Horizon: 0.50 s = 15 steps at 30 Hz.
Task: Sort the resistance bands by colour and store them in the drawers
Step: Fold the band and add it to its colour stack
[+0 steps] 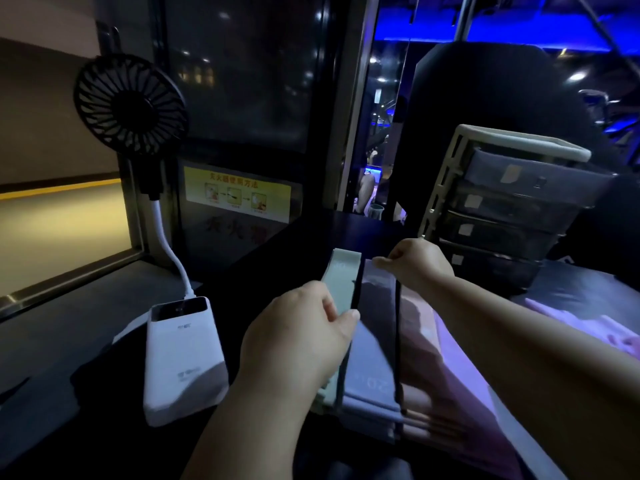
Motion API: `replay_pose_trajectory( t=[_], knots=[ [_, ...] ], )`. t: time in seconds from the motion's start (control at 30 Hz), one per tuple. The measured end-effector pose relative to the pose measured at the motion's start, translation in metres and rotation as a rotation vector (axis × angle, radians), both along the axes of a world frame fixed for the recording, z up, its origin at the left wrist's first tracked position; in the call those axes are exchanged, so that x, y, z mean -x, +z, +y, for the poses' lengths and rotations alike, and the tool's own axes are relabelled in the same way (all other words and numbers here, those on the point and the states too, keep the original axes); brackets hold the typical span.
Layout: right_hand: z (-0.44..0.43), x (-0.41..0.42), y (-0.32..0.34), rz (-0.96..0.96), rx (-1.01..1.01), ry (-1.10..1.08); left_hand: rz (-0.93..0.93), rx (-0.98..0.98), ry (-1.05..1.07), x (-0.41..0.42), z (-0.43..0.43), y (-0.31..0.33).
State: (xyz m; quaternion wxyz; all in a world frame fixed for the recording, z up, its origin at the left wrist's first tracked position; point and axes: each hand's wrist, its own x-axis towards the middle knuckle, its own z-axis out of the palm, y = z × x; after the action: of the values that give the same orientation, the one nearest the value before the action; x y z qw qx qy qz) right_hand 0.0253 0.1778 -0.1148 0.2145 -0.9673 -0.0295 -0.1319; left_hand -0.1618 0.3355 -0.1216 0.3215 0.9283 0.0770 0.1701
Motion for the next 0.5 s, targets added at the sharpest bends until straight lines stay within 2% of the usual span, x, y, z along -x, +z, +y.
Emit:
replay_pose_trajectory(
  t=[0.23,0.37,0.5],
  knots=[
    [-0.082,0.025,0.004,-0.128,0.057,-0.059,-0.025,-0.013,-0.101,-0.009,-0.056,0.005],
    [-0.154,0.044,0.001,-0.174,0.200,-0.117,-0.032,-0.080,-0.208,-0.006,-0.100,0.005],
    [-0.226,0.069,-0.006,-0.214,0.114,-0.184,0.012,-0.105,-0.304,-0.002,-0.143,0.004]
  ],
)
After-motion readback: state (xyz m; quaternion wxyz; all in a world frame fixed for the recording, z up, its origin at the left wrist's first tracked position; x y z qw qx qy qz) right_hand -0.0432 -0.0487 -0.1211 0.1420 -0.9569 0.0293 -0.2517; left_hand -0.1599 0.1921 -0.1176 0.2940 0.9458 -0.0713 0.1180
